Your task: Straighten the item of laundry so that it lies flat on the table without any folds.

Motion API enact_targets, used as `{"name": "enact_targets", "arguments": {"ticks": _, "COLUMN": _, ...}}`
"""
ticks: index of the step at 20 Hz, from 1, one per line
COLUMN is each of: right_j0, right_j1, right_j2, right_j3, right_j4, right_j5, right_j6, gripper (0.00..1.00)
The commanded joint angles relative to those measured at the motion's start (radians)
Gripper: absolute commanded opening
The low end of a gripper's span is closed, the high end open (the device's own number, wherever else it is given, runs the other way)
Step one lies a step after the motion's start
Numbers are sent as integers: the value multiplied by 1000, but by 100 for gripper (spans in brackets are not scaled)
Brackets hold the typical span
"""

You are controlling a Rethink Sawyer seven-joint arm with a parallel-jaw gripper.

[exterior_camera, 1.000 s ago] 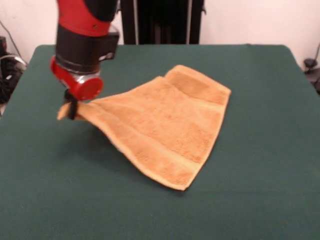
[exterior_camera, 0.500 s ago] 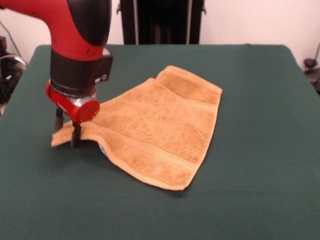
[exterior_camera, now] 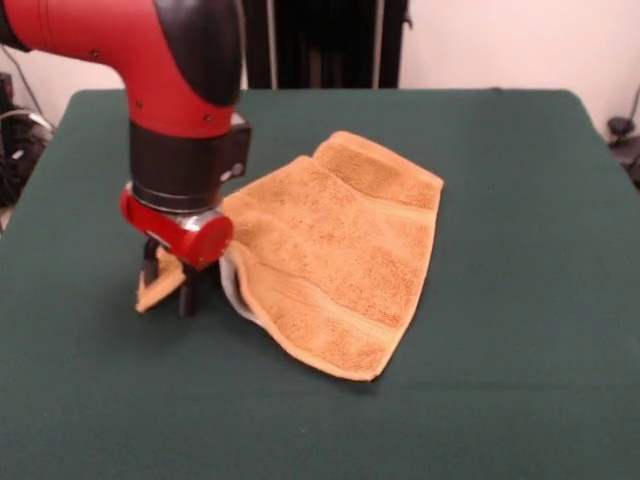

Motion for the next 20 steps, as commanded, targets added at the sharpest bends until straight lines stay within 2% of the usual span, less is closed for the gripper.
{"name": "enact_targets", "arguments": {"ticks": 1, "right_j0": 81, "right_j1": -63, "right_j2": 208, "right_j3": 99, "right_j4": -7, "right_j5": 5, "right_j6": -131, "gripper": 100}}
{"name": "enact_targets", "arguments": {"ticks": 5, "right_j0": 148, "right_j1": -116, "right_j2": 133, "right_j3": 102, "right_j4": -6, "right_j5": 72, "right_j6": -71, "gripper": 100}}
{"name": "enact_targets", "arguments": {"ticks": 9, "right_j0": 166, "right_j1": -193, "right_j2": 116, "right_j3": 126, "right_j4": 9, "right_j5": 149, "right_j6": -97, "gripper": 100}}
{"name": "enact_targets", "arguments": {"ticks": 15, "right_j0": 126, "right_j1": -263, "right_j2": 146, "right_j3": 97, "right_j4": 16, "right_j5": 294, "right_j6": -241, "gripper": 100}}
{"name": "enact_targets", "arguments": {"ticks": 18, "right_j0": 86, "right_j1": -237, "right_j2": 155, "right_j3": 36, "right_j4": -12, "right_j5": 349, "right_j6": -317, "gripper": 100}}
{"name": "enact_targets", "arguments": {"ticks": 20, "right_j0": 52, "right_j1": -205, "right_j2": 141, "right_j3": -35, "right_j4": -73, "right_j5": 357, "right_j6": -384, "gripper": 100}}
